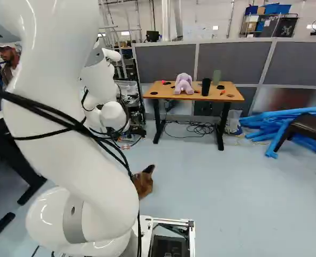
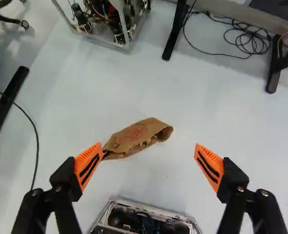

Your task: Pick up the bag on the ground and place it on the table

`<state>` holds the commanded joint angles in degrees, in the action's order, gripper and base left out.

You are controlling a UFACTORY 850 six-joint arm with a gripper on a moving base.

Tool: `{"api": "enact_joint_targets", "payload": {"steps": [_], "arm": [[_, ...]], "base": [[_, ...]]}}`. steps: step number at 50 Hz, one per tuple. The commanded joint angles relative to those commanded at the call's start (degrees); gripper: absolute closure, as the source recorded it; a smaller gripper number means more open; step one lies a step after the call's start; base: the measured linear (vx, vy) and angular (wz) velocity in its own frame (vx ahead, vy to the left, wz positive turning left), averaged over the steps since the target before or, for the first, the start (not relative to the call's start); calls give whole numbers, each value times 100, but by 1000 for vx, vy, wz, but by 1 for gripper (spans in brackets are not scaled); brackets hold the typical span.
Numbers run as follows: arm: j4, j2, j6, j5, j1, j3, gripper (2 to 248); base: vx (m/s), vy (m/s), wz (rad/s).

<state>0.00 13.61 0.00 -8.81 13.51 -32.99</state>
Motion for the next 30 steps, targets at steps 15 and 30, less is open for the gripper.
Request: {"api": "enact_joint_targets", "payload": {"steps": [15,30], "arm": [[0,691,0,904,191,-577,3],[0,1355,0,1802,330,-1179,3]], "base": [[0,0,0],[0,0,0]]}}
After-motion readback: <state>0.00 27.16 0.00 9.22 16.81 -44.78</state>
